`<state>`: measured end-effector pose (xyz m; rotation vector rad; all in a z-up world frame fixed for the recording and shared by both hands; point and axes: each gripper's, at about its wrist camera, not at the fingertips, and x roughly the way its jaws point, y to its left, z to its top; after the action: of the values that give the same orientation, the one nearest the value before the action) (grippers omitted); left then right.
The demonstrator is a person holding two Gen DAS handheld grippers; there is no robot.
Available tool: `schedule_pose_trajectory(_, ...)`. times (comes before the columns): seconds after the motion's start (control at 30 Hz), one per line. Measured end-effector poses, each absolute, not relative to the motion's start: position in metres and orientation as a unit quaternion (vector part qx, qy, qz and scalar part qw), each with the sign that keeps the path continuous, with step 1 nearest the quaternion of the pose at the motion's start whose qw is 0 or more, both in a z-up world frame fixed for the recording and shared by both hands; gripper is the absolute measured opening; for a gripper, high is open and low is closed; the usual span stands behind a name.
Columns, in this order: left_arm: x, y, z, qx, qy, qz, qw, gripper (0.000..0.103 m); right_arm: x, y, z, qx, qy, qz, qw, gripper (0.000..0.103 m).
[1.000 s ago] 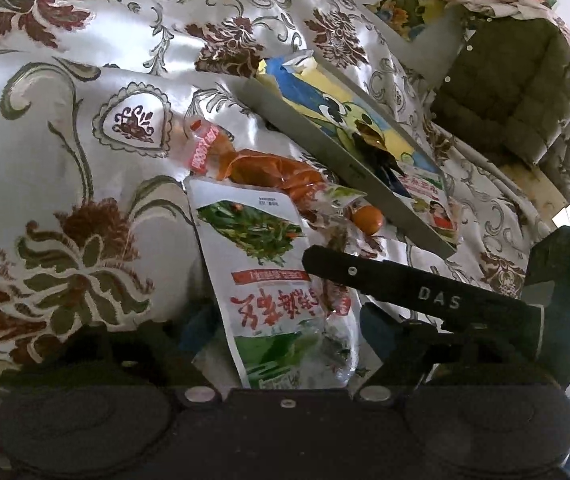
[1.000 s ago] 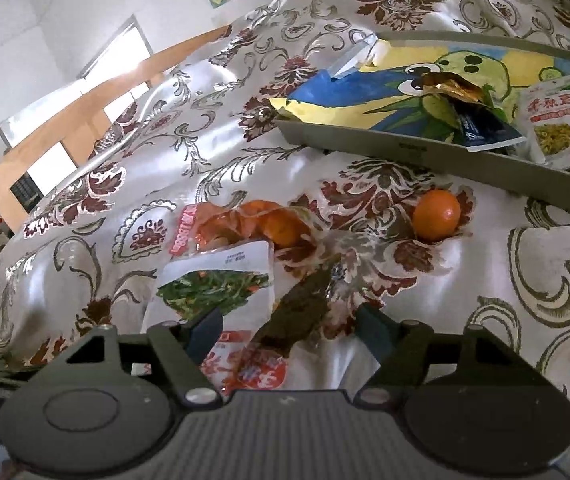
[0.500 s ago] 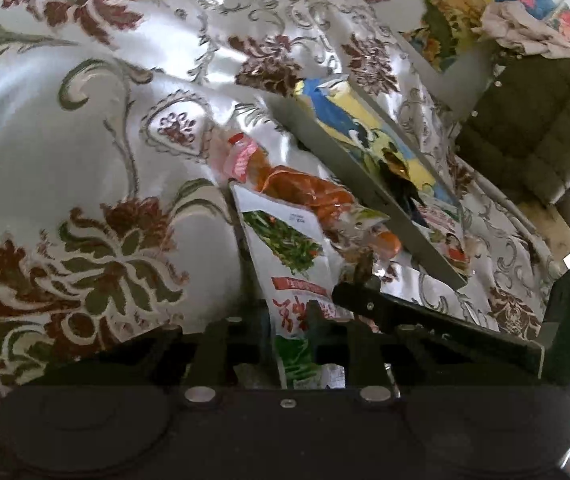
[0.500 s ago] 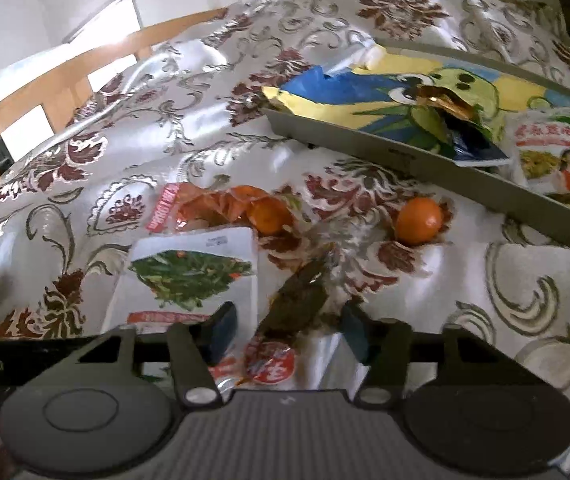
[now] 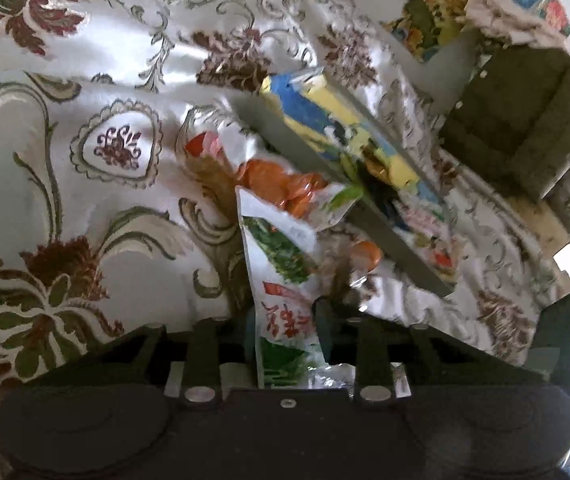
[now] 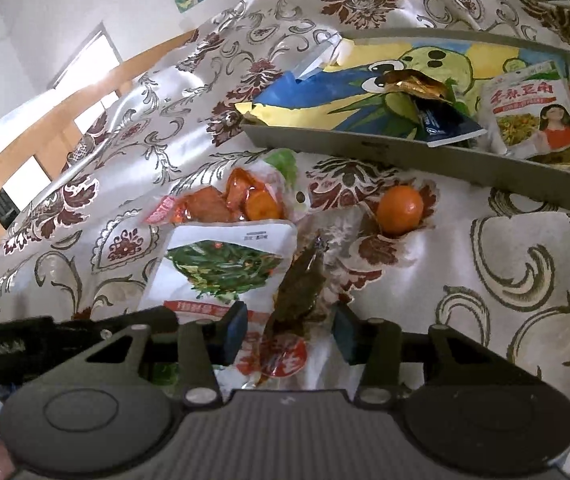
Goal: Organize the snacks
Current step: 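Lift the green-leaf pouch with the left tool while the right tool lifts the meat stick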
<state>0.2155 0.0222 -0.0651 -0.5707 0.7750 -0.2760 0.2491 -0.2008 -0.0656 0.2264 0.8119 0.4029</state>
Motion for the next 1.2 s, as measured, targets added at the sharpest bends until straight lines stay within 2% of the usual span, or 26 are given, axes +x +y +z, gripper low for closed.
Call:
schedule_pose_trajectory(0.07,0.217,0.021,-0.069,-0.271,0.378,-0.122,0.877,0.025,0.251,-0.203,-0.067,0.119,0.396,0.196,0.889,0.054)
schedule_pose_trajectory(0.27,0.216,0.013,-0.066,-0.235,0.377,-0.111,0.889,0.025,0.252,-0.201,-0.067,0.107,0.398,0.2,0.889,0.055)
schedule_pose_trajectory(0.43,0.212,0.006,-0.058,-0.207,0.374,-0.103,0.898,0.023,0.25,-0.197,-0.062,0.081,0.396,0.189,0.895,0.05)
schedule_pose_trajectory(0.83,0.2,-0.013,-0.027,-0.126,0.375,-0.097,0.913,0.015,0.202,-0.155,-0.047,-0.166,0.343,0.186,0.906,0.046)
schedule_pose_trajectory(1.2,0.207,-0.018,-0.029,-0.122,0.378,-0.094,0.913,0.016,0.215,-0.168,-0.05,-0.099,0.361,0.2,0.906,0.046)
